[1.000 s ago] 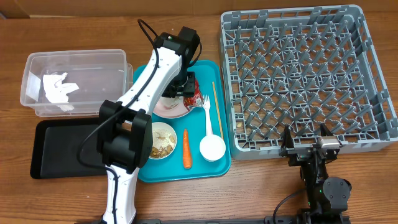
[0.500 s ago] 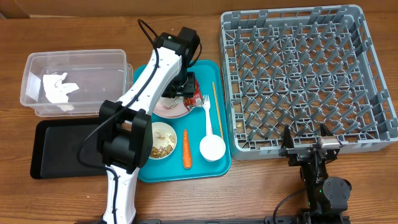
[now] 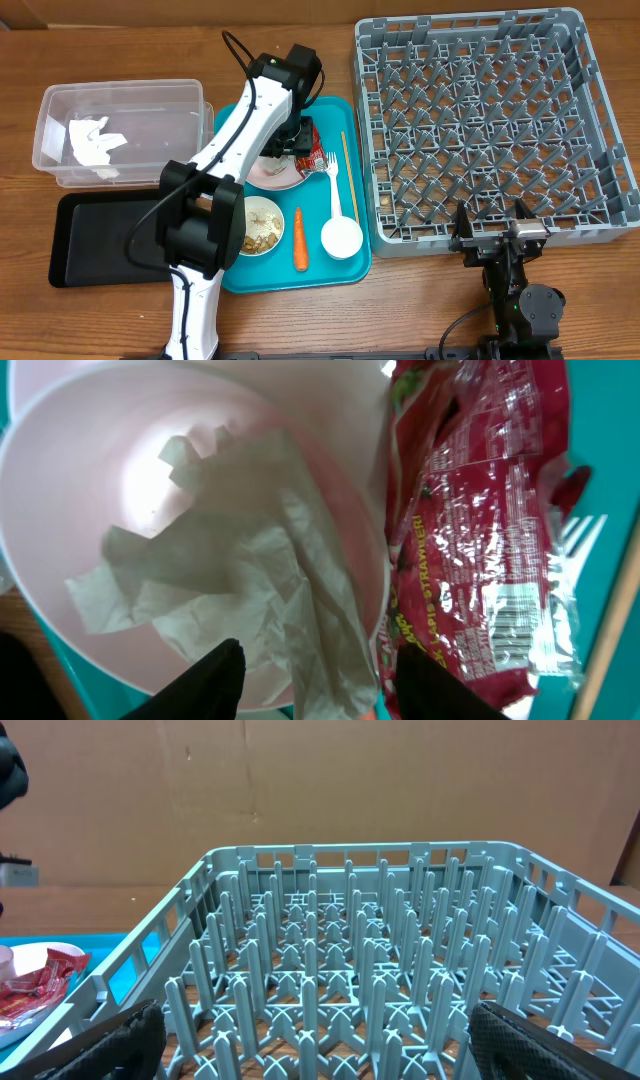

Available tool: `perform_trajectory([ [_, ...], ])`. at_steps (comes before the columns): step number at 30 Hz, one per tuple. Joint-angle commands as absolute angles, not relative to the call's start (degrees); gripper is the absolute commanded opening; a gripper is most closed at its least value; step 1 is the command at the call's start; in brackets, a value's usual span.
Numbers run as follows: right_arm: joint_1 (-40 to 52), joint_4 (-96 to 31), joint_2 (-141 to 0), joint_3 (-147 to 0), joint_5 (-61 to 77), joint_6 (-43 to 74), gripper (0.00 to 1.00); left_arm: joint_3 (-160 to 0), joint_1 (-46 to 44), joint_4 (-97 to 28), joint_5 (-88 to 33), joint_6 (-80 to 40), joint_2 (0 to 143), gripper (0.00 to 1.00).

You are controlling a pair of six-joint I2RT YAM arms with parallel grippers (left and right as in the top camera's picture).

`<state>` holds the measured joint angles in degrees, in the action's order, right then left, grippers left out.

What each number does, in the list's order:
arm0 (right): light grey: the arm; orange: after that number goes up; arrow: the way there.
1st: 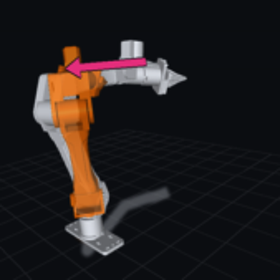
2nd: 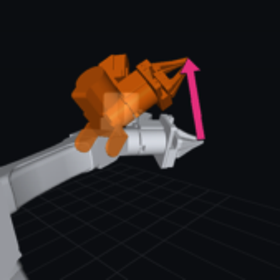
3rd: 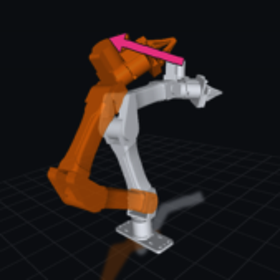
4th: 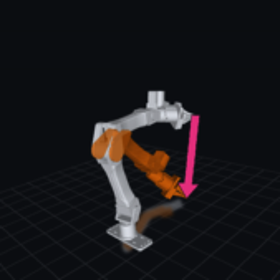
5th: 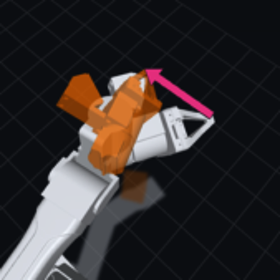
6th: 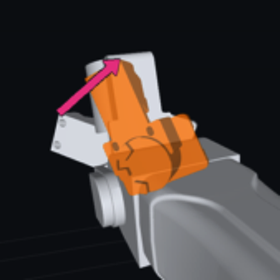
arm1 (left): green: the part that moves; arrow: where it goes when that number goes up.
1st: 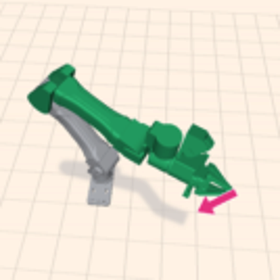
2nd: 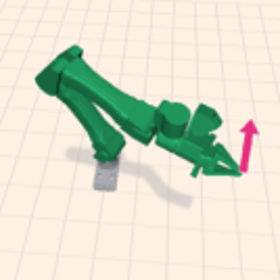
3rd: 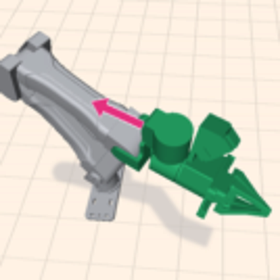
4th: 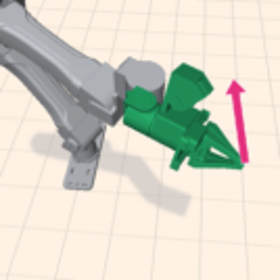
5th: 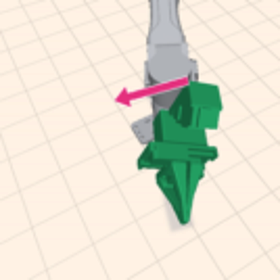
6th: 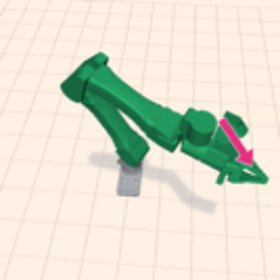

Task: Sort waste into correct bins and load items into the dishwasher
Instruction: 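Grasp the second tissue piece with the left gripper and lift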

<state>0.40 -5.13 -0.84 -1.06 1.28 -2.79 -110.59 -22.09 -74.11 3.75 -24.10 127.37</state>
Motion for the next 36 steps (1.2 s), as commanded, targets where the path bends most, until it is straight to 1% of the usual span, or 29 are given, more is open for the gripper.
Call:
perform_trajectory([
  [1, 0.2, -4.7, -0.2, -0.4, 1.4, -2.9, 1.0, -108.0, -21.8, -72.8, 4.9, -25.6, 128.2, 0.52],
  [3, 0.2, -4.7, -0.2, -0.4, 1.4, -2.9, 1.0, -107.2, -21.8, -72.1, 4.9, -25.6, 128.2, 0.5],
  [7, 0.2, -4.7, -0.2, -0.4, 1.4, -2.9, 1.0, -107.5, -21.8, -71.9, 4.9, -25.4, 128.1, 0.3],
  [9, 0.2, -4.7, -0.2, -0.4, 1.4, -2.9, 1.0, -107.9, -21.8, -72.0, 5.1, -25.3, 128.1, 0.29],
  [11, 0.2, -4.7, -0.2, -0.4, 1.4, -2.9, 1.0, -108.3, -21.8, -72.2, 5.1, -24.4, 128.1, 0.2],
  [13, 0.2, -4.7, -0.2, -0.4, 1.4, -2.9, 1.0, -109.1, -21.8, -72.9, 5.2, -23.7, 128.1, 0.14],
  [15, 0.2, -4.7, -0.2, -0.4, 1.4, -2.9, 1.0, -110.4, -21.8, -74.1, 5.6, -23.6, 128.1, 0.1],
  [23, 0.2, -4.7, -0.2, -0.4, 1.4, -2.9, 1.0, -119.6, -21.8, -80.7, 8.8, -22.2, 128.1, 0.09],
  [24, 0.2, -4.7, -0.2, -0.4, 1.4, -2.9, 1.0, -120.6, -21.8, -81.4, 9.4, -21.4, 128.1, 0.05],
  [26, 0.2, -4.7, -0.2, -0.4, 1.4, -2.9, 1.0, -122.5, -21.8, -82.3, 10.1, -19.4, 128.1, 0.04],
  [36, 0.2, -4.7, -0.2, -0.4, 1.4, -2.9, 1.0, -123.4, -21.8, -82.2, 10.1, -18.4, 128.1, 0.04],
])
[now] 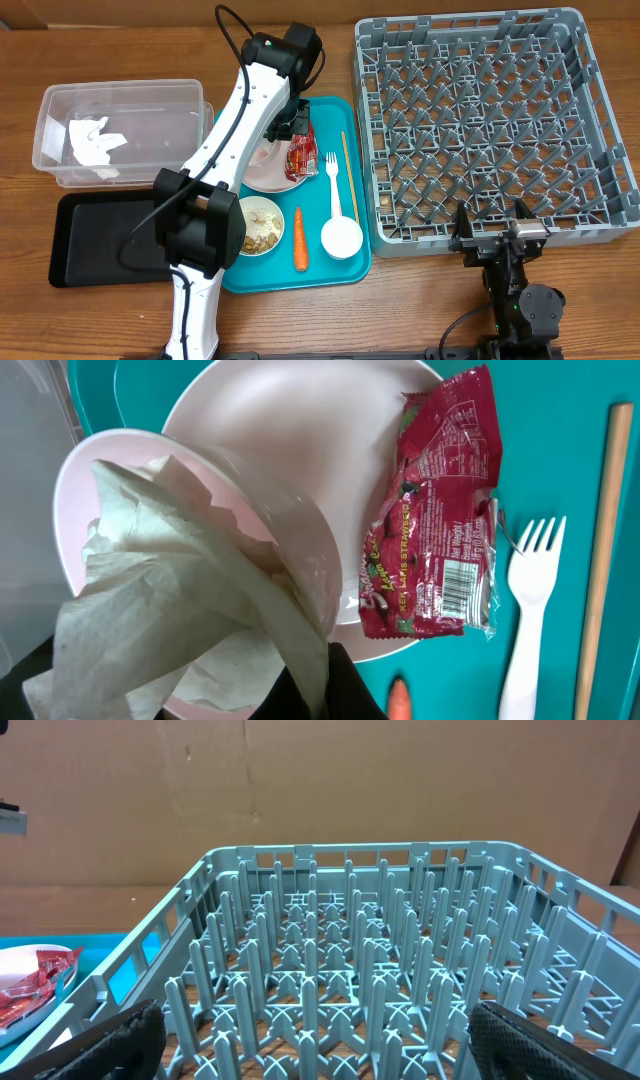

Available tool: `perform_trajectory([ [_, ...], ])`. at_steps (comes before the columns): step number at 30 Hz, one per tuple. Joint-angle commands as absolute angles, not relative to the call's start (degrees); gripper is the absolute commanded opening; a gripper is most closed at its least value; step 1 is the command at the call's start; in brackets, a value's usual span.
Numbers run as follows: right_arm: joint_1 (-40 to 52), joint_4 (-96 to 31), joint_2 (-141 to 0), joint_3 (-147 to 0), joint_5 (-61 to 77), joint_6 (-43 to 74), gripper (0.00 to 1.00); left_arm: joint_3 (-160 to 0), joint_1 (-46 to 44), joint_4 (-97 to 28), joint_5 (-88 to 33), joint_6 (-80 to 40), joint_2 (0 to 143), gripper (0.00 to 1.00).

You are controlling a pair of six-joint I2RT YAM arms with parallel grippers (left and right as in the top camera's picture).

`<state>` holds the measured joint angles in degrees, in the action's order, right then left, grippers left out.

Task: Sort waste into correct bins and load items into the dishwasher
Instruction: 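Grasp the second tissue piece with the left gripper and lift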

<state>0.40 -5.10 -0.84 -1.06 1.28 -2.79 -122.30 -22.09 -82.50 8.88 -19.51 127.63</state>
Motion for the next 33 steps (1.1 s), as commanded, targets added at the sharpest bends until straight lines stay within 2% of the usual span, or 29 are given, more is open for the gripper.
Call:
perform_trajectory([
  [1, 0.2, -4.7, -0.2, -0.4, 1.4, -2.9, 1.0, -123.3, -21.8, -82.0, 10.0, -18.5, 128.1, 0.04],
  [13, 0.2, -4.7, -0.2, -0.4, 1.4, -2.9, 1.0, -110.9, -21.8, -73.1, 10.1, -19.5, 128.2, 0.04],
  [19, 0.2, -4.7, -0.2, -0.4, 1.4, -2.9, 1.0, -109.4, -21.7, -72.9, 12.2, -19.4, 128.1, 0.04],
  [26, 0.2, -4.7, -0.2, -0.4, 1.4, -2.9, 1.0, -109.4, -21.7, -73.0, 12.3, -19.3, 128.1, 0.13],
  [33, 0.2, -4.7, -0.2, -0.4, 1.4, -2.9, 1.0, -109.4, -21.7, -73.0, 12.3, -19.3, 128.1, 0.13],
])
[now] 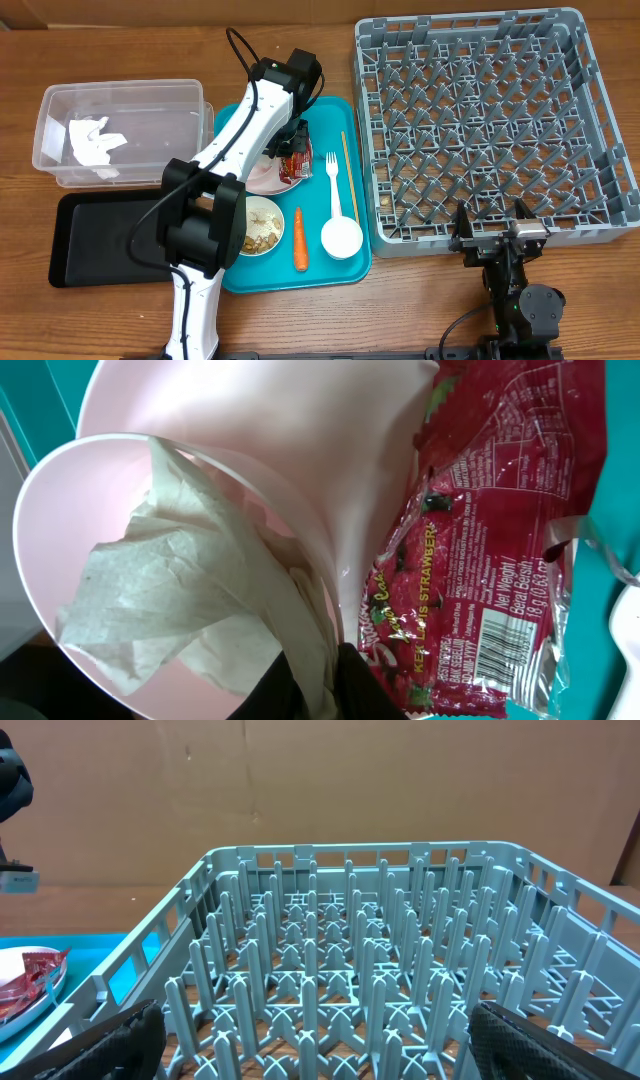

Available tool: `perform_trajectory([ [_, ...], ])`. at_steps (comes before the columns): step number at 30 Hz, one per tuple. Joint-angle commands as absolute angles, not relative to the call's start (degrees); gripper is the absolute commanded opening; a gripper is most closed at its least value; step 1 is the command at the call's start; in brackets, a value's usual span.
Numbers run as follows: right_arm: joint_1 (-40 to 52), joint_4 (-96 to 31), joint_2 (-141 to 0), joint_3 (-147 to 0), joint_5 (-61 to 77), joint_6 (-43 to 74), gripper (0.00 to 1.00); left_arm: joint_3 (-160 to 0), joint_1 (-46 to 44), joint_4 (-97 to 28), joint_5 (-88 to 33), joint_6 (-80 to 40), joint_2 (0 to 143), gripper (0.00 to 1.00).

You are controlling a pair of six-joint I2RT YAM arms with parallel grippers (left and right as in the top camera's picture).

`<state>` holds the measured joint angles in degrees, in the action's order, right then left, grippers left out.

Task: Sort waste into correct bins and load items into the dishwasher
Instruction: 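Grasp the second tissue piece with the left gripper and lift, then move the tissue over the clear bin and open the left gripper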

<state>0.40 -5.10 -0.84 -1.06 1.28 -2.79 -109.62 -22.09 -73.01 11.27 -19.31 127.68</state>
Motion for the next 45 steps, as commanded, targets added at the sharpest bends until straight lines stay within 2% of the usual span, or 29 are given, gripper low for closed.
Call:
perform_trajectory([
  [1, 0.2, -4.7, -0.2, -0.4, 1.4, -2.9, 1.0, -109.5, -21.7, -73.1, 12.5, -19.3, 128.1, 0.12],
  [7, 0.2, -4.7, -0.2, -0.4, 1.4, -2.9, 1.0, -109.9, -21.7, -73.3, 12.7, -19.2, 128.1, 0.11],
  [9, 0.2, -4.7, -0.2, -0.4, 1.4, -2.9, 1.0, -110.4, -21.7, -73.4, 12.7, -19.3, 128.1, 0.04],
  [12, 0.2, -4.7, -0.2, -0.4, 1.4, -2.9, 1.0, -112.2, -21.7, -74.8, 12.7, -19.3, 128.0, 0.04],
  [24, 0.2, -4.7, -0.2, -0.4, 1.4, -2.9, 1.0, -134.6, -18.7, -87.4, 12.6, -19.3, 127.6, 0.04],
  [33, 0.2, -4.7, -0.2, -0.4, 1.4, -2.9, 1.0, -148.3, -7.2, -96.1, 11.8, -19.3, 127.6, 0.04],
  [40, 0.2, -4.7, -0.2, -0.4, 1.4, -2.9, 1.0, -145.7, 4.3, -96.1, 6.5, -19.3, 127.9, 0.04],
  [45, 0.2, -4.7, -0.2, -0.4, 1.4, -2.9, 1.0, -139.9, 9.2, -92.7, 4.5, -19.3, 127.9, 0.04],
])
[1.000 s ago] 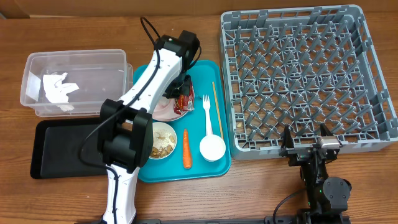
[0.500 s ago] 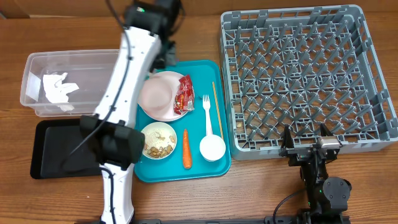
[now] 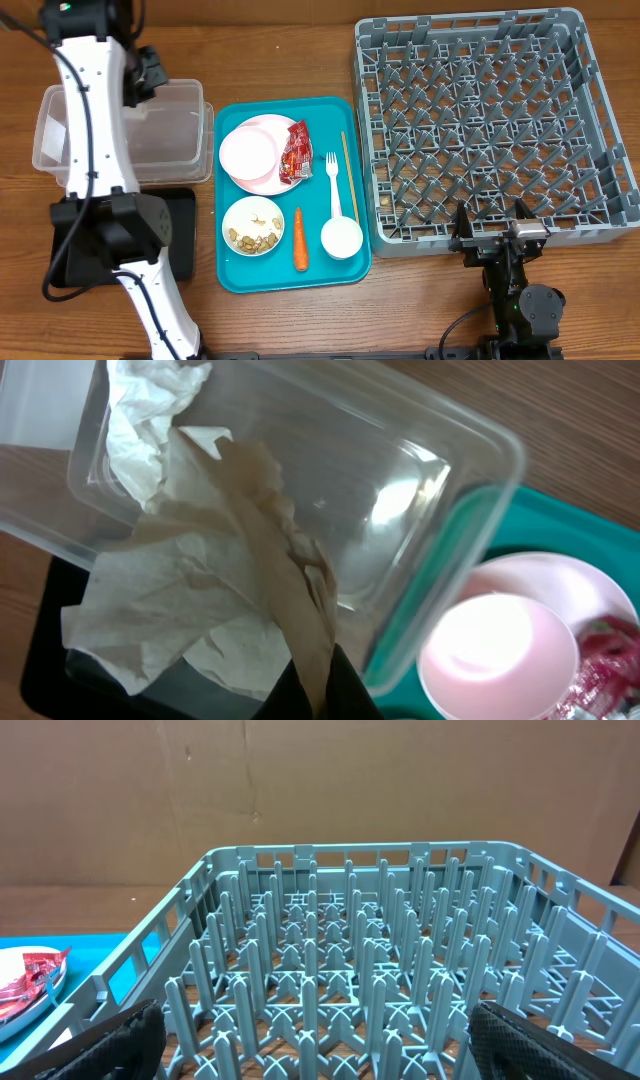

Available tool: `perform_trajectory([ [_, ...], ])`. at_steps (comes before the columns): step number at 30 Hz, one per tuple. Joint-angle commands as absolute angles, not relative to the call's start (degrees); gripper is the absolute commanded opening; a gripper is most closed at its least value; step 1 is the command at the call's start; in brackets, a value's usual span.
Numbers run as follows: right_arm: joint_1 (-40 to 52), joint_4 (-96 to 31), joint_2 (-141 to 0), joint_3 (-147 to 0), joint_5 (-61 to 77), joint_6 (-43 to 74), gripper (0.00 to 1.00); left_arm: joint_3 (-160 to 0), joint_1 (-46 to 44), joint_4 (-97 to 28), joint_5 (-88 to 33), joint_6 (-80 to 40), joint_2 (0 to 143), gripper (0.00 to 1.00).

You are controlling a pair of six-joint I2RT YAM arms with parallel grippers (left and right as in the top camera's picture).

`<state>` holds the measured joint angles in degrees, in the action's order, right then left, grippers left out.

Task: Sort waste into correct bins and load items into the dishwasher
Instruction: 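Move the tissue over the clear bin and open the left gripper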

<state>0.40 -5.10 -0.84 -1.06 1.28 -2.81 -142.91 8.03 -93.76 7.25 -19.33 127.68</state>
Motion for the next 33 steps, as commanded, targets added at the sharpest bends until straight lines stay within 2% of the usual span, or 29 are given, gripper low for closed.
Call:
perform_trajectory([
  [1, 0.2, -4.7, -0.2, -0.4, 1.4, -2.9, 1.0, -138.4, 9.8, -91.8, 4.4, -19.3, 127.9, 0.04],
  [12, 0.2, -4.7, -0.2, -0.4, 1.4, -2.9, 1.0, -125.7, 12.3, -82.7, 4.5, -17.5, 127.9, 0.04],
  [16, 0.2, -4.7, -0.2, -0.4, 1.4, -2.9, 1.0, -125.7, 12.6, -82.1, 4.7, -17.5, 127.9, 0.19],
  [22, 0.2, -4.7, -0.2, -0.4, 1.4, -2.9, 1.0, -125.7, 13.4, -81.8, 5.8, -17.5, 127.9, 0.34],
  [24, 0.2, -4.7, -0.2, -0.4, 1.4, -2.9, 1.0, -125.7, 13.6, -81.6, 5.9, -17.5, 127.9, 0.45],
  [30, 0.2, -4.7, -0.2, -0.4, 1.4, -2.9, 1.0, -126.9, 13.6, -82.1, 5.6, -17.5, 127.7, 0.44],
  [33, 0.2, -4.7, -0.2, -0.4, 1.4, -2.9, 1.0, -129.6, 13.5, -83.9, 2.5, -16.4, 127.5, 0.39],
])
